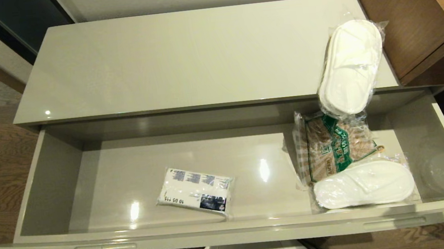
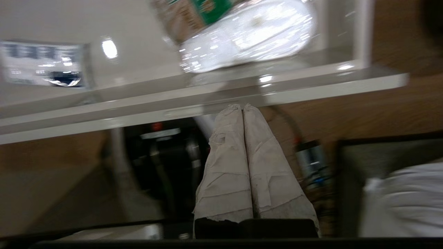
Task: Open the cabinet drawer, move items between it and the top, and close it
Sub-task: Take out the tissue from the drawer
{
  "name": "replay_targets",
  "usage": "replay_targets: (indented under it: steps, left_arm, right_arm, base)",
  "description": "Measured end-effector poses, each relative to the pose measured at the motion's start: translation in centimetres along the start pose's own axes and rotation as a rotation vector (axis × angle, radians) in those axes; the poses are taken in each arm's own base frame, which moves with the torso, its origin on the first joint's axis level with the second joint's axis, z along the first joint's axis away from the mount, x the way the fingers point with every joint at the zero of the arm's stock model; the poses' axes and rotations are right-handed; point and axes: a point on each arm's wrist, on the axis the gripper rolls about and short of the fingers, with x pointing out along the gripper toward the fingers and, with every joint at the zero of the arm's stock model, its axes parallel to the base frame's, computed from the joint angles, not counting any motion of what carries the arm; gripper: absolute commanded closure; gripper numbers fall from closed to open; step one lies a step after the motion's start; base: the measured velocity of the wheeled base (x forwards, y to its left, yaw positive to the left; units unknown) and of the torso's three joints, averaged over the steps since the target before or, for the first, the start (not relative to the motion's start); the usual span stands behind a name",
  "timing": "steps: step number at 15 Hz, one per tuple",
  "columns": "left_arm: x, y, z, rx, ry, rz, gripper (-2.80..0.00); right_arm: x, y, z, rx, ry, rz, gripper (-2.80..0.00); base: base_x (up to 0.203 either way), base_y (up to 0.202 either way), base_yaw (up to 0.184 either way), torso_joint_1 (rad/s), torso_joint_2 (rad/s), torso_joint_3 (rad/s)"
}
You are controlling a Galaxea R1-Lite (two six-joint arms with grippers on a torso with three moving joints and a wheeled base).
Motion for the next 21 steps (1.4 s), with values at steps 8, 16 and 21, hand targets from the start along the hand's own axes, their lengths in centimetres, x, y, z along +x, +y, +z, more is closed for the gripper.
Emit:
replay_targets:
  steps: [8,16,21]
  left_arm:
    - [0.0,0.0,0.0,0.0,0.0,0.001,0.0]
    - [0.0,0.0,0.0,0.0,0.0,0.0,0.0]
    - [0.0,0.0,0.0,0.0,0.0,0.0,0.0]
  right_arm:
    - [14.4,0.7,1.7,0.139,0.211,0.086,0.0]
    - [26.4,6.8,5.8,0.046,0.158,0.208,0.0]
    - [26.5,7.7,8.3,0.135,-0.047,0.149,0.0]
  base:
    - [0.0,0.0,0.0,0.0,0.0,0.0]
    - [0.0,0.0,0.0,0.0,0.0,0.0]
    - [0.0,0.0,0.0,0.0,0.0,0.0]
